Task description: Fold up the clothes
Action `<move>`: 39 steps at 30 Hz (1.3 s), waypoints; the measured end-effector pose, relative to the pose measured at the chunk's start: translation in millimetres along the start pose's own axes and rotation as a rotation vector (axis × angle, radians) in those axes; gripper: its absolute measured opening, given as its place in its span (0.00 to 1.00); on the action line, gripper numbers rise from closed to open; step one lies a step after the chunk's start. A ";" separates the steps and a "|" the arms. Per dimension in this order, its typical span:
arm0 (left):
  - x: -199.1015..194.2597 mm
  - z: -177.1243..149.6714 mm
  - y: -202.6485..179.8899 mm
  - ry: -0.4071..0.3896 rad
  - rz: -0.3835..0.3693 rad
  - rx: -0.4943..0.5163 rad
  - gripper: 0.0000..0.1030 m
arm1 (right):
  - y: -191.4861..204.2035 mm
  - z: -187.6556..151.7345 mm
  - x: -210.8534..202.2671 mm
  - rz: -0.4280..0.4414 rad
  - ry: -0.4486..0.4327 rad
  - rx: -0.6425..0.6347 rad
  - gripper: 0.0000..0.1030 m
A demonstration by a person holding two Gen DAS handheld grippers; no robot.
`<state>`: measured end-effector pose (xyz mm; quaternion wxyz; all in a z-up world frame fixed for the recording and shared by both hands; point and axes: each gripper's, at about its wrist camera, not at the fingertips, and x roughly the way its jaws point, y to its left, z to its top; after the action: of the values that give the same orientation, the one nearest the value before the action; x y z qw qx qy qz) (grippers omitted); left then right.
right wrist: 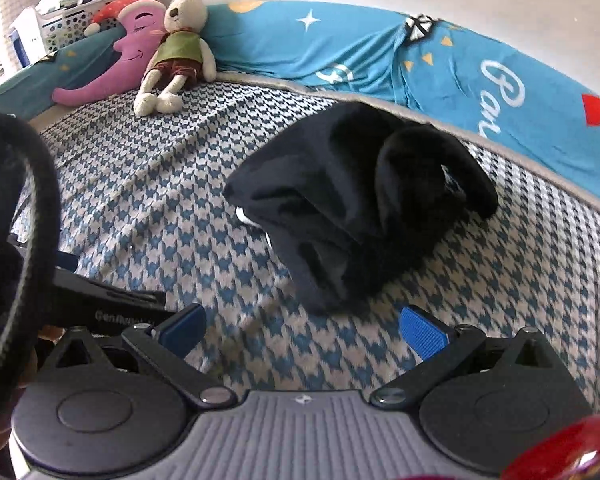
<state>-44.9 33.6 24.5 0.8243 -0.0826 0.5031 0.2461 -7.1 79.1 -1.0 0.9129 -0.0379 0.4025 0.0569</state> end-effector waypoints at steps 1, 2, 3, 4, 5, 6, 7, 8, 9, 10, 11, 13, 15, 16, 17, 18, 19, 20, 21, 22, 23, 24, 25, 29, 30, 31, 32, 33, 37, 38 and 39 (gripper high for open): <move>-1.2 -0.4 0.1 0.002 -0.004 -0.004 1.00 | -2.1 -1.8 -1.9 0.001 -0.001 0.010 1.00; -2.6 -0.8 0.6 0.002 -0.007 -0.007 1.00 | -4.2 -3.6 -3.8 0.003 -0.002 0.021 1.00; -3.8 -1.4 0.5 0.002 -0.010 -0.010 1.00 | -6.2 -5.3 -5.8 0.004 -0.004 0.032 1.00; -5.0 -2.1 0.3 0.001 -0.012 -0.013 1.00 | -8.2 -7.1 -8.4 0.001 -0.010 0.044 1.00; -6.3 -2.9 0.1 0.000 -0.016 -0.012 1.00 | -10.2 -8.7 -10.9 -0.002 -0.016 0.057 1.00; -7.8 -3.8 -0.8 -0.002 -0.022 -0.009 1.00 | -13.0 -9.7 -12.6 -0.009 -0.021 0.075 1.00; -9.3 -4.8 -1.7 -0.004 -0.029 -0.005 1.00 | -15.8 -10.8 -14.3 -0.016 -0.026 0.093 1.00; -11.1 -5.8 -2.6 -0.006 -0.030 -0.003 1.00 | -18.6 -11.8 -16.0 -0.023 -0.031 0.111 1.00; -13.3 -7.5 -3.9 -0.007 -0.032 0.001 1.00 | -21.4 -12.9 -17.8 -0.030 -0.036 0.128 1.00; -15.5 -9.2 -5.3 -0.009 -0.034 0.004 1.00 | -24.1 -13.9 -19.5 -0.036 -0.041 0.146 1.00; -17.4 -10.3 -7.5 -0.011 -0.036 0.009 1.00 | -26.9 -15.0 -21.2 -0.043 -0.046 0.164 1.00; -21.2 -12.2 -12.6 -0.015 -0.032 0.021 1.00 | -32.2 -16.1 -23.5 -0.070 -0.045 0.197 1.00; -25.1 -13.6 -16.9 -0.024 -0.028 0.030 1.00 | -37.5 -15.9 -24.3 -0.104 -0.035 0.224 1.00; -26.8 -14.0 -18.8 -0.027 -0.028 0.032 1.00 | -40.2 -15.9 -25.6 -0.113 -0.040 0.234 1.00; -28.5 -14.3 -20.7 -0.030 -0.029 0.033 1.00 | -43.0 -15.9 -26.8 -0.122 -0.045 0.244 1.00; -30.1 -14.5 -22.3 -0.030 -0.034 0.032 1.00 | -45.7 -15.8 -28.1 -0.131 -0.050 0.255 1.00; -31.8 -14.7 -23.9 -0.031 -0.038 0.030 1.00 | -48.3 -15.7 -29.4 -0.140 -0.054 0.264 1.00; -33.4 -14.9 -25.5 -0.031 -0.043 0.028 1.00 | -50.3 -15.0 -30.9 -0.147 -0.055 0.272 1.00; -34.1 -14.6 -26.9 -0.031 -0.048 0.024 1.00 | -52.2 -14.5 -32.4 -0.153 -0.057 0.281 1.00; -34.9 -14.3 -28.1 -0.032 -0.050 0.021 1.00 | -54.0 -14.7 -33.6 -0.160 -0.062 0.292 1.00; -36.4 -14.1 -29.4 -0.035 -0.053 0.020 1.00 | -55.7 -14.9 -34.7 -0.166 -0.067 0.304 1.00; -38.0 -13.8 -30.6 -0.038 -0.055 0.019 1.00 | -57.5 -15.1 -35.8 -0.172 -0.071 0.316 1.00; -39.3 -13.8 -31.8 -0.040 -0.054 0.020 1.00 | -59.3 -15.5 -36.3 -0.174 -0.073 0.326 1.00; -43.7 -13.7 -34.1 -0.040 -0.056 0.018 1.00 | -63.8 -14.9 -34.8 -0.184 -0.062 0.344 1.00; -44.6 -13.9 -33.7 -0.040 -0.058 0.017 1.00 | -64.5 -14.6 -34.0 -0.190 -0.058 0.344 1.00; -45.5 -14.2 -33.3 -0.041 -0.061 0.015 1.00 | -65.4 -14.0 -31.8 -0.204 -0.053 0.339 1.00; -46.6 -14.6 -33.0 -0.040 -0.063 0.014 1.00 | -64.7 -14.7 -31.4 -0.219 -0.046 0.333 1.00; -47.1 -14.3 -33.5 -0.039 -0.064 0.012 1.00 | -65.0 -14.7 -29.9 -0.228 -0.036 0.331 1.00; -48.1 -13.8 -33.3 -0.036 -0.068 0.008 1.00 | -67.4 -15.9 -24.8 -0.239 0.005 0.328 1.00; -47.8 -13.4 -32.7 -0.035 -0.070 0.007 1.00 | -68.2 -16.1 -24.7 -0.237 0.007 0.330 1.00; -47.9 -13.2 -33.2 -0.032 -0.074 0.006 1.00 | -68.9 -16.2 -24.6 -0.235 0.008 0.332 1.00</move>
<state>-57.0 -15.6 56.1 0.8409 -0.0947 0.4873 0.2154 -26.2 7.1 7.9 0.9054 0.0660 0.4026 -0.1175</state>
